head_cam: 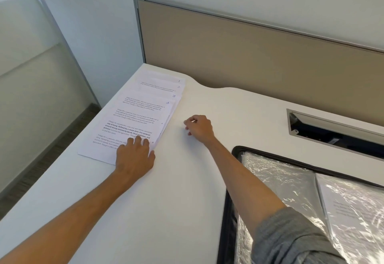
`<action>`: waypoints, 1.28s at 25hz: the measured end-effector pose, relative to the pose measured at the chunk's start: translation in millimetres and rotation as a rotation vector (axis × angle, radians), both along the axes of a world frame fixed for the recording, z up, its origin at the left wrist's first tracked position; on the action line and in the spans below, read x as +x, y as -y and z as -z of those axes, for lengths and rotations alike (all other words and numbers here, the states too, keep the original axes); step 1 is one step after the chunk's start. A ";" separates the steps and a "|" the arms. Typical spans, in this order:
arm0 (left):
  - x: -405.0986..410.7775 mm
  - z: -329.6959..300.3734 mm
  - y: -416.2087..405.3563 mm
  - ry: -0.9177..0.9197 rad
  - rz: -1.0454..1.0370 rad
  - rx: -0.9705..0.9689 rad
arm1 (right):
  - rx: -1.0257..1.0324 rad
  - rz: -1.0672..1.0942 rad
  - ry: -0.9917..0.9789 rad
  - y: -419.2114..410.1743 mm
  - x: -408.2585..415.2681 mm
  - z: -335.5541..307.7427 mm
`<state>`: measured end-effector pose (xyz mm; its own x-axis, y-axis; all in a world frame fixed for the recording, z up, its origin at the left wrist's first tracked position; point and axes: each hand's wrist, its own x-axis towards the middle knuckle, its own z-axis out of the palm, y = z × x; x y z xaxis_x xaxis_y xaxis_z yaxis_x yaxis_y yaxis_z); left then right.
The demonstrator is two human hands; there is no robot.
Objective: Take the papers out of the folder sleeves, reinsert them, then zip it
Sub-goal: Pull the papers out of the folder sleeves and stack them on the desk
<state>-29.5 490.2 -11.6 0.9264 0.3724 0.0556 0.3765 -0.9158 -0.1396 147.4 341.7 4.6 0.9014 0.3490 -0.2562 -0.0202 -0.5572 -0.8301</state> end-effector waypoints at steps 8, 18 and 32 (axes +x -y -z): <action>-0.1 -24.4 29.9 -0.017 0.006 -0.072 | 0.067 -0.010 0.180 108.7 -26.3 -48.1; -7.9 -40.2 169.0 0.265 0.272 -0.352 | 0.019 0.059 0.196 245.8 -82.7 -33.7; 13.8 -30.6 383.8 0.103 0.642 -0.598 | -0.625 0.621 0.041 492.8 -175.5 -6.4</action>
